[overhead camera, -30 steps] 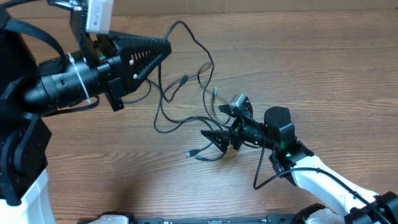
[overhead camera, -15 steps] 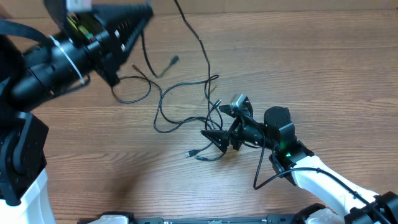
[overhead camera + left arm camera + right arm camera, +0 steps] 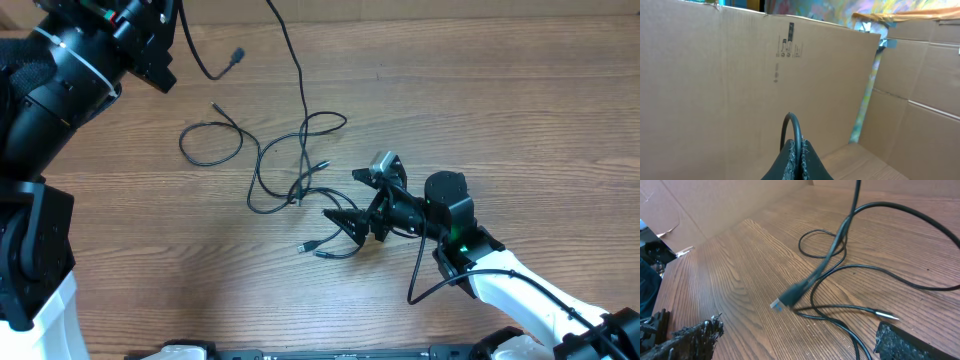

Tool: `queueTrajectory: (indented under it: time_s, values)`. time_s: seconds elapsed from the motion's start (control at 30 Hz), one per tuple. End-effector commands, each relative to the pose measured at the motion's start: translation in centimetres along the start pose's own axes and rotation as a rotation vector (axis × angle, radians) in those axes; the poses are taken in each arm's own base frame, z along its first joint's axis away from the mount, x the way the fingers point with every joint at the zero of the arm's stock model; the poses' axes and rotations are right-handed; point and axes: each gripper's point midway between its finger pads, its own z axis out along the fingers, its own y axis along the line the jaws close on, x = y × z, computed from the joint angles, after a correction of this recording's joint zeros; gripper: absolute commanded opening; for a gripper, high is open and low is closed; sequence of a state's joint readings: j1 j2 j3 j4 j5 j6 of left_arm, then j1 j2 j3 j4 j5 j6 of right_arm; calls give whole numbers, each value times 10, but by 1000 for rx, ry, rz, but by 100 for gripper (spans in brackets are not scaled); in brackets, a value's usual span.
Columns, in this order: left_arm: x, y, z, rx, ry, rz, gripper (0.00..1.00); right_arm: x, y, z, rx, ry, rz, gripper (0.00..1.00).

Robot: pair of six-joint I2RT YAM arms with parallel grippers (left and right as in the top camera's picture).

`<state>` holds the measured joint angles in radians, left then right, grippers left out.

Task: Untangle cables

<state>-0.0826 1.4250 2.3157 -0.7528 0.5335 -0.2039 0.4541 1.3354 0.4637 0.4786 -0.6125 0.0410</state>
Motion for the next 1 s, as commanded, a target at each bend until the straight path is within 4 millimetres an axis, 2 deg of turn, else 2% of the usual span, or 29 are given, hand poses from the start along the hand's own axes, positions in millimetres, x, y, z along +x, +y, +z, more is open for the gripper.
queueTrajectory:
  time_s: [0.0,0.27,0.37,0.47,0.63,0.83,0.97]
  values:
    - [-11,1,-5,-21,-38,110,4,-2,-1,0,7,-5,-5,100]
    - [-47,-9,-9,-2,-181,258,4,-1,-1,0,7,-5,-5,100]
    - [-42,-9,-7,-1,-163,248,4,-1,-1,0,7,-5,-5,100]
    - [-14,1,-1,-16,-53,230,4,-1,-1,0,7,-5,-5,100]
    - [54,26,16,-32,197,192,4,-1,-1,0,7,-5,-5,100]
    - [130,55,41,-32,441,58,4,-1,-1,0,7,-5,-5,100]
    - [170,69,56,-20,556,-31,4,-2,-1,0,7,-5,-5,100]
